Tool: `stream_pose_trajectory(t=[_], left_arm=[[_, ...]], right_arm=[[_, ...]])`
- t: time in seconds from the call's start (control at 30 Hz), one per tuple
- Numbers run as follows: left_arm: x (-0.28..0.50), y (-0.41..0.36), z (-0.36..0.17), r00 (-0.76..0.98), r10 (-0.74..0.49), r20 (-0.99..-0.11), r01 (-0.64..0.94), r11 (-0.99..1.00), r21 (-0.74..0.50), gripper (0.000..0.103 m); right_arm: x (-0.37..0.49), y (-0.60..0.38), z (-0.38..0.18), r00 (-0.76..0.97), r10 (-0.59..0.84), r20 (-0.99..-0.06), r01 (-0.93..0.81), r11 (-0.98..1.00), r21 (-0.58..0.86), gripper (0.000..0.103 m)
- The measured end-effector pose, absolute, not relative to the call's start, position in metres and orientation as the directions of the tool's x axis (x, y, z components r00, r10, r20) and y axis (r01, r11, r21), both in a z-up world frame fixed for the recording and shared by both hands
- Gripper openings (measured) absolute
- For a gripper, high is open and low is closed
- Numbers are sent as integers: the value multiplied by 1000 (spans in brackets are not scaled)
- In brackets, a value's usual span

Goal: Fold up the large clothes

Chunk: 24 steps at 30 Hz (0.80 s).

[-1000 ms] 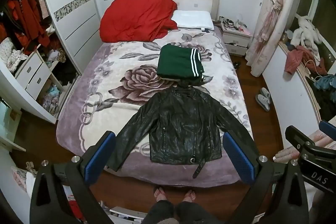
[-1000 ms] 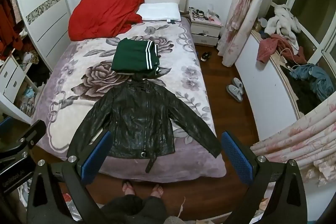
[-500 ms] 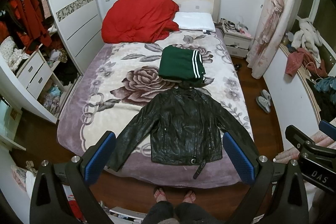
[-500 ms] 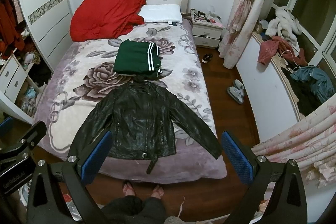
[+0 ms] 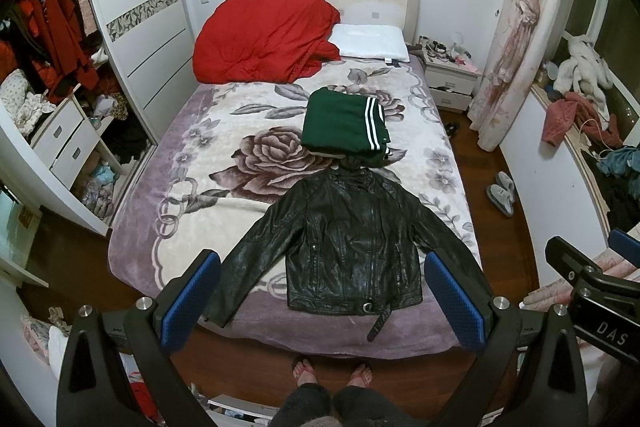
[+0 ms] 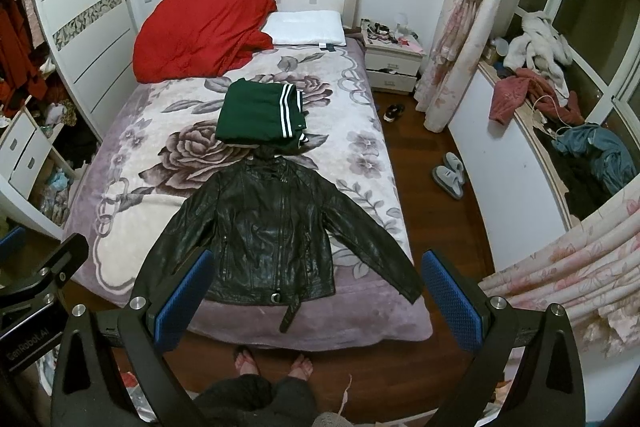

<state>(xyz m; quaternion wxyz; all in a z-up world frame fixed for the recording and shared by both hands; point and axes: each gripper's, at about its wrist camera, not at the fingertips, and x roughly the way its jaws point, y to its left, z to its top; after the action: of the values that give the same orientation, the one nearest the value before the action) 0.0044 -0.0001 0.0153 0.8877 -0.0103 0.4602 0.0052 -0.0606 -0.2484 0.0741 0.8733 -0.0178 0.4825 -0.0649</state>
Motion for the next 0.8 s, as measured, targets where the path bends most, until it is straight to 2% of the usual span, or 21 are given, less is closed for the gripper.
stream_pose_trajectory(t=[0.8], left_arm=[[8,1,18,586,-1,-810,-16,1000,-13,103]], right_arm=[[-55,-243,88,534,-124,-836,95,992,-86,103]])
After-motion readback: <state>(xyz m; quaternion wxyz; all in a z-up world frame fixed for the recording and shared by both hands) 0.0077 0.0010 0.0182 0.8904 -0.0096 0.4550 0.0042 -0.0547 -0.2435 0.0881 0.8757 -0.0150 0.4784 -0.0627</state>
